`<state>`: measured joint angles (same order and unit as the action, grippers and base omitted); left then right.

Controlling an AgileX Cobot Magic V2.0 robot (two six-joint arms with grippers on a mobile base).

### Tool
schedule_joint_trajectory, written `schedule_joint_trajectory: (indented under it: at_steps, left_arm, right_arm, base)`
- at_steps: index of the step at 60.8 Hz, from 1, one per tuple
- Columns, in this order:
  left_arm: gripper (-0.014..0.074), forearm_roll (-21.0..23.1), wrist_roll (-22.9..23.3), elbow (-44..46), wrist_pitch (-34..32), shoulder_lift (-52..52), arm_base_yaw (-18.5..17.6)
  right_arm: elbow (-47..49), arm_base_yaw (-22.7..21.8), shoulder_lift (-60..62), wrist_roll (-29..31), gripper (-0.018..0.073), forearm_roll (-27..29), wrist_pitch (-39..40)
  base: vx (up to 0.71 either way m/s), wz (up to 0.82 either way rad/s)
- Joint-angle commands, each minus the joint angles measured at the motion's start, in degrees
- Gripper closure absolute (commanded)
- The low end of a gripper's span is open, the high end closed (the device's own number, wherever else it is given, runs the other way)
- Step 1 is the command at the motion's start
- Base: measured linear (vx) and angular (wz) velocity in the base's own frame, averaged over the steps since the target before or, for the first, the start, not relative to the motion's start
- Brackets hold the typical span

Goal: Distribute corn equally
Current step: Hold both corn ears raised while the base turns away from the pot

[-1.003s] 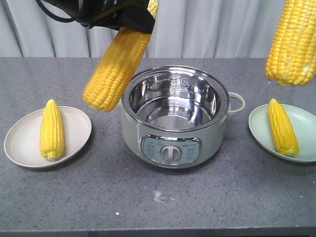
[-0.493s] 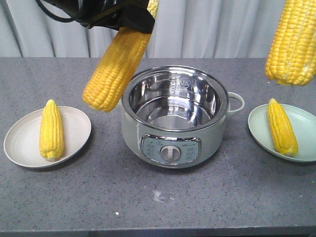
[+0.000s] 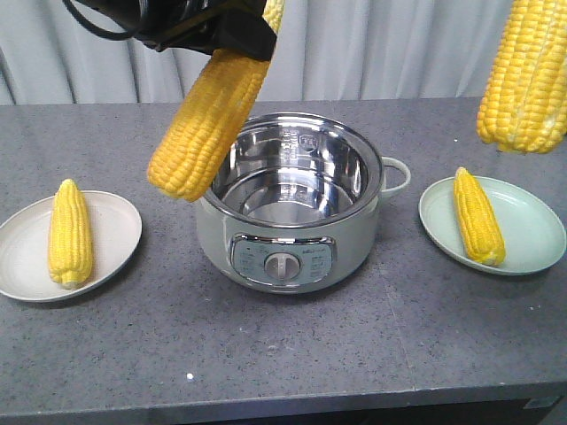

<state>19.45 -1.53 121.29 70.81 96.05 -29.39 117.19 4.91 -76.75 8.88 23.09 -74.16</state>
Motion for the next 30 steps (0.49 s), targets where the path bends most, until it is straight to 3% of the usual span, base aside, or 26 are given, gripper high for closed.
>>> schedule_joint_trajectory:
  at_steps: [1, 30]
  left_arm:
    - [0.0603, 1.4, 0.0, 1.5, -3.2, -2.3, 0.1]
    - [0.0603, 1.4, 0.0, 1.5, -3.2, -2.3, 0.1]
  right_arm:
    - [1.1, -0.4, 1.3, 0.4, 0.0564, 0.8, 0.3]
    - [1.1, -0.4, 1.3, 0.4, 0.0564, 0.8, 0.3]
  base:
    - [-0.03, -0.11]
    - [-0.02, -0.17]
